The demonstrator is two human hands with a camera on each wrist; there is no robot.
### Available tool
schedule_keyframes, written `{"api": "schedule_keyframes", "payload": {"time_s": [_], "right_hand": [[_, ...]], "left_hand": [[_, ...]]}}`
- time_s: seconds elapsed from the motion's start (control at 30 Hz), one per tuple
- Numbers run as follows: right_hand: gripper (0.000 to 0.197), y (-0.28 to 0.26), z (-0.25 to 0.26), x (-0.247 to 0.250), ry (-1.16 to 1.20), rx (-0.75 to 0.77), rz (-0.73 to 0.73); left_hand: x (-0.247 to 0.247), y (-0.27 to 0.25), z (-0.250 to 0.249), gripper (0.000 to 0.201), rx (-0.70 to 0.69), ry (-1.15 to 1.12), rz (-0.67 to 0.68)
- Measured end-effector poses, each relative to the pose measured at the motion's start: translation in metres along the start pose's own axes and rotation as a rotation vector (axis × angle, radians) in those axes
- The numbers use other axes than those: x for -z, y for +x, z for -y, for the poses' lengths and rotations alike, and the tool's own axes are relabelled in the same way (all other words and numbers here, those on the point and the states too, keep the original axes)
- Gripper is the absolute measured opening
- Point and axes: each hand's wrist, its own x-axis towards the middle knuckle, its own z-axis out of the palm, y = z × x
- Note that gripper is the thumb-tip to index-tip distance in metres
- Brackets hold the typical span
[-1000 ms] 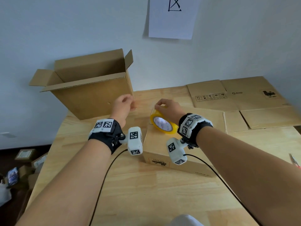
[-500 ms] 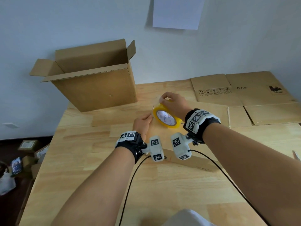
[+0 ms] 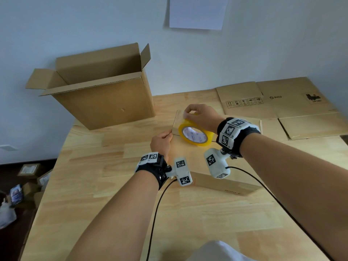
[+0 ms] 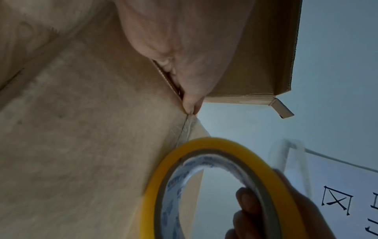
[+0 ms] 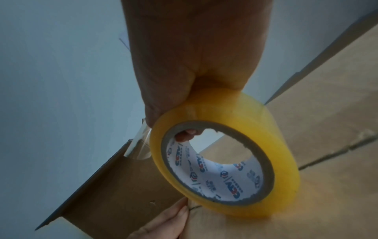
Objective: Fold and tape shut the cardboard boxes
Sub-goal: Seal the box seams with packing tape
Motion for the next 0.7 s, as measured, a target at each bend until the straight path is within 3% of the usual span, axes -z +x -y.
{"api": "schedule_keyframes", "payload": {"time_s": [0.5, 0.63, 0.7], "right_hand": [[0.012, -0.007, -0.003, 0.003, -0.195, -0.011, 0.05], [0.011, -0.006, -0.002, 0.002, -0.218, -0.022, 0.06], [0.01, -0.006, -0.002, 0.002, -0.21, -0.022, 0.061]], "left_hand": [[0.0, 0.003, 0.002, 0.023, -0.008, 0.009, 0.022], [0.008, 0.013, -0.009, 0.028, 0.105, -0.013, 0.145], [0.017, 0.021, -0.027, 0.033, 0.093, 0.065, 0.204]]}}
